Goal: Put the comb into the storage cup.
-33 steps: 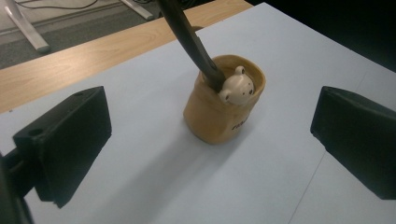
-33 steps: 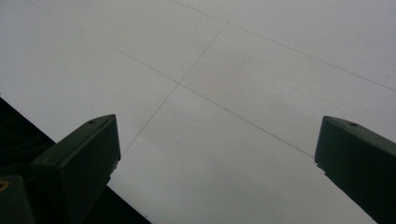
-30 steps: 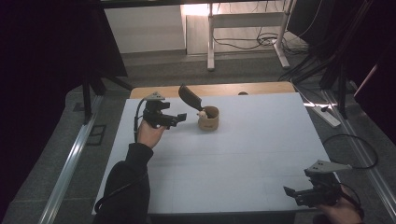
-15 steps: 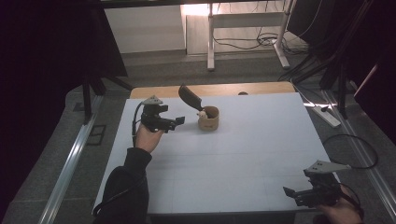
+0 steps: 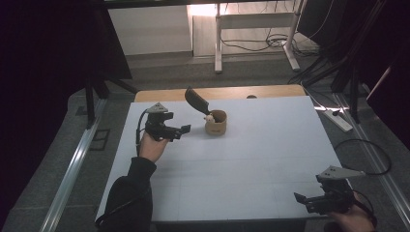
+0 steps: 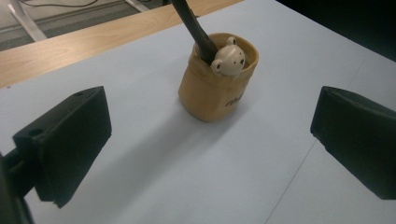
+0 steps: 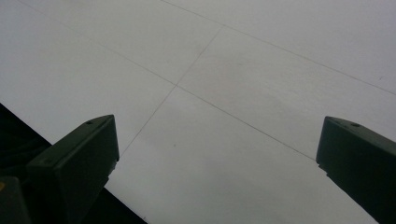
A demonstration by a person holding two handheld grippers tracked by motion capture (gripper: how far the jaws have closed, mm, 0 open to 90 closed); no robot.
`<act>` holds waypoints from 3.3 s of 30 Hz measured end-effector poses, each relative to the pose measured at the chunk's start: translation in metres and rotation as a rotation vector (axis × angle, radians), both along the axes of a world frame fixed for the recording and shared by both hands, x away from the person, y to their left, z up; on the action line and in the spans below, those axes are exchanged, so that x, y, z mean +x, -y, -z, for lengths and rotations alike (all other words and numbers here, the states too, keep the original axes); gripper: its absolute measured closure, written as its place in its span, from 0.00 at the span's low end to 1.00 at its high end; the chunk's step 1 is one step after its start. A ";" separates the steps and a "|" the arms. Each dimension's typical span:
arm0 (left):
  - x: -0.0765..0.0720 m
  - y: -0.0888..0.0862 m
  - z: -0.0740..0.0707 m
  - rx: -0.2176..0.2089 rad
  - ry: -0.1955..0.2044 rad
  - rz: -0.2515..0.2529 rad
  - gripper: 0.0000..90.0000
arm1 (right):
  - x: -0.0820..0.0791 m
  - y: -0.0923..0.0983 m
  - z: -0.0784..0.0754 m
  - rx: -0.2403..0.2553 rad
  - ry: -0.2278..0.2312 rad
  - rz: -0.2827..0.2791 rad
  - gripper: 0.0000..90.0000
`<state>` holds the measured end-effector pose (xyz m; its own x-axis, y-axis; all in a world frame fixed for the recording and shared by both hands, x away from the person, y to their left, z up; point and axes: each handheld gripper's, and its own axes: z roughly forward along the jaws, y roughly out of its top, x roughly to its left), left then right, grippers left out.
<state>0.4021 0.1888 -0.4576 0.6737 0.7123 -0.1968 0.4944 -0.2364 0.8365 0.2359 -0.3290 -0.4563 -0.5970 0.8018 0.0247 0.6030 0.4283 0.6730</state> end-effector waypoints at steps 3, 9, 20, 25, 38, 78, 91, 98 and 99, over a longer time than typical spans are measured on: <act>-0.002 0.001 0.000 0.005 -0.004 0.004 0.00 | 0.000 0.000 0.000 0.001 0.003 0.001 0.00; -0.008 0.002 -0.002 0.007 -0.011 0.011 0.00 | -0.001 0.001 -0.001 0.005 0.009 0.012 0.00; -0.019 0.004 0.002 0.022 -0.021 0.027 0.00 | 0.000 0.002 -0.001 0.003 0.018 0.020 0.00; -0.024 0.004 0.002 0.021 -0.019 0.029 0.00 | 0.000 0.003 -0.001 0.009 0.022 0.024 0.00; -0.038 0.006 0.001 0.034 -0.032 0.046 0.00 | 0.001 0.002 0.000 0.005 0.017 0.020 0.00; -0.105 -0.006 0.006 0.036 -0.055 0.036 0.00 | 0.000 0.002 0.000 0.000 0.012 0.015 0.00; -0.129 -0.021 0.011 0.030 -0.079 0.007 0.00 | 0.001 0.001 0.000 -0.005 0.013 0.012 0.00; -0.140 -0.026 0.011 0.035 -0.075 -0.011 0.00 | 0.001 0.001 0.000 -0.006 0.012 0.011 0.00; -0.142 -0.027 0.011 0.036 -0.076 -0.011 0.00 | 0.001 0.001 0.000 -0.006 0.012 0.011 0.00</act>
